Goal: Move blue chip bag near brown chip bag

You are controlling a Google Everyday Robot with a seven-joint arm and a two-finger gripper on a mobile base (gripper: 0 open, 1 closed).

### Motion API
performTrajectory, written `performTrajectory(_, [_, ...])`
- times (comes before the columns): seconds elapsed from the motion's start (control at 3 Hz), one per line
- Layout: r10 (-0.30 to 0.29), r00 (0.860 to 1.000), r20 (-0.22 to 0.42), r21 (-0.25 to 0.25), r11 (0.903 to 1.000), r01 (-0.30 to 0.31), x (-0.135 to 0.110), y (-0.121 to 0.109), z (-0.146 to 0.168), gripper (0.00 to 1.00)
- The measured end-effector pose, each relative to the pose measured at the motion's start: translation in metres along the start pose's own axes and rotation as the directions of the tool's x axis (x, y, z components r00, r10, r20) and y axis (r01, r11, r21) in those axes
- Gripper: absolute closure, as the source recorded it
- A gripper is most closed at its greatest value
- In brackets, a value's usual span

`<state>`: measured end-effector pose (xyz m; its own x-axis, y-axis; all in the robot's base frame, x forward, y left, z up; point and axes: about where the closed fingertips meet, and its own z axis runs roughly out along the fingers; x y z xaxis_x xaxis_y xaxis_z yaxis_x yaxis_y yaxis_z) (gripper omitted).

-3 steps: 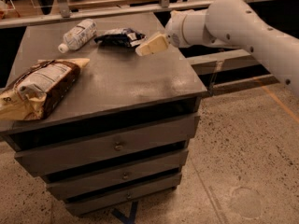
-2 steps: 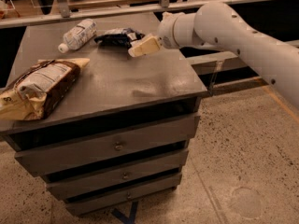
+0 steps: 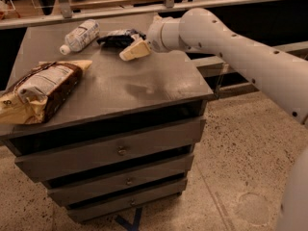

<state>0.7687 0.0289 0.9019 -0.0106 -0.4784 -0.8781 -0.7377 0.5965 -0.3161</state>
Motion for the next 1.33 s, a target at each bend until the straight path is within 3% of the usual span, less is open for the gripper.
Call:
performTrajectory(1.0, [0.022, 0.999, -0.029, -0.002, 0.9997, -0.022, 0.007, 0.003, 0.053, 0.00])
performTrajectory(1.33, [0.024, 0.999, -0.022, 0.001, 0.9997, -0.024, 0.009, -0.001, 0.061, 0.19])
